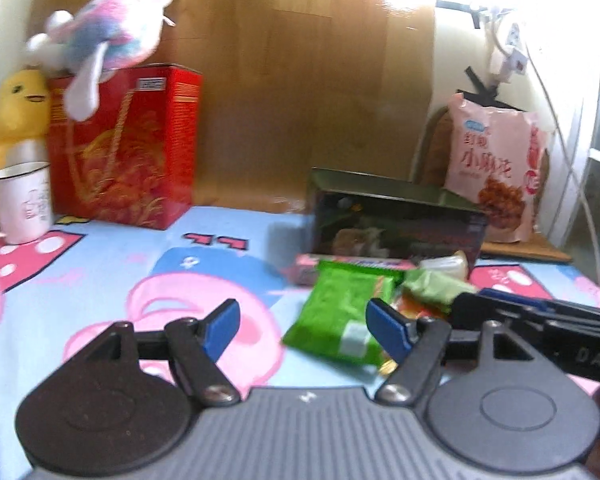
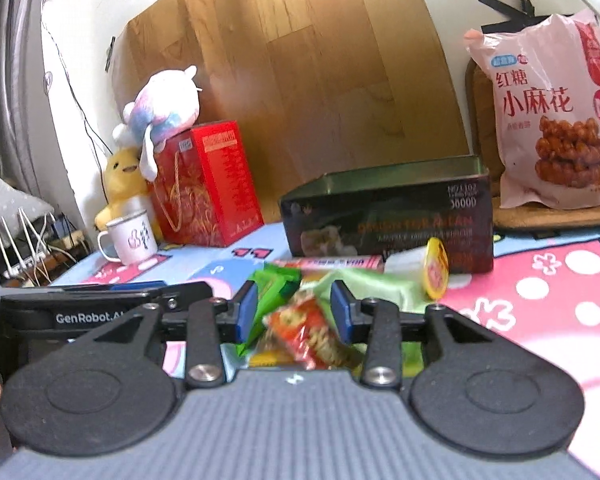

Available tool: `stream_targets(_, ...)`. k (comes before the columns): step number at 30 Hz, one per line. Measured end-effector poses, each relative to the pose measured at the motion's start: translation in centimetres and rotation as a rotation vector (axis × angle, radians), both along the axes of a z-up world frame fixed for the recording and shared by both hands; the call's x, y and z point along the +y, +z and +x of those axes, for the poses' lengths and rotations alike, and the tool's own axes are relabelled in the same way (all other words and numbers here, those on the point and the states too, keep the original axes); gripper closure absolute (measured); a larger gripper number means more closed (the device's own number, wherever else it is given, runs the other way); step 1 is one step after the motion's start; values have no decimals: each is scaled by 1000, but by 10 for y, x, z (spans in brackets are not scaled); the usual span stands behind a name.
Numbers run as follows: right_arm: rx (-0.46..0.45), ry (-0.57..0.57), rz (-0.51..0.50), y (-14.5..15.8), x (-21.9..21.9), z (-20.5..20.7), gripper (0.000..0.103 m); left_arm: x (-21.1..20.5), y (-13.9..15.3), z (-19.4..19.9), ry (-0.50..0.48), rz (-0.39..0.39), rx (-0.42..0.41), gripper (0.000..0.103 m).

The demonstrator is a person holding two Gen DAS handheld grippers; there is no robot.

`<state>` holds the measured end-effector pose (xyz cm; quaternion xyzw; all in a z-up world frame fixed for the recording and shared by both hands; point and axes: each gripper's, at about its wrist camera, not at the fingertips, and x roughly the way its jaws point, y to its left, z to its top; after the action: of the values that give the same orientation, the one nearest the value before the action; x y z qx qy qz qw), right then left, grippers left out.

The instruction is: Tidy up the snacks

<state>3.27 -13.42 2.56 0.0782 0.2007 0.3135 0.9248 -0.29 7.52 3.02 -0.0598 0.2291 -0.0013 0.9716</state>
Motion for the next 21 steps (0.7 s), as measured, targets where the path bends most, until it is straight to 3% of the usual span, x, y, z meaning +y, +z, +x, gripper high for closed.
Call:
stream_targets(5, -41, -74, -30, -3, 6, -19, 59, -7, -3, -16, 35, 72, -76, 31)
stream_targets(8, -111, -127, -48, -1, 10, -32, 46, -14, -2, -26, 47, 122, -141, 31)
stream_targets(13, -184, -171, -89, -1, 17, -44, 42, -33, -1, -43, 70, 237, -247, 29)
stream_targets(21, -183, -213, -105, -2, 16, -41, 31, -31, 2, -51, 127, 236, -300, 21)
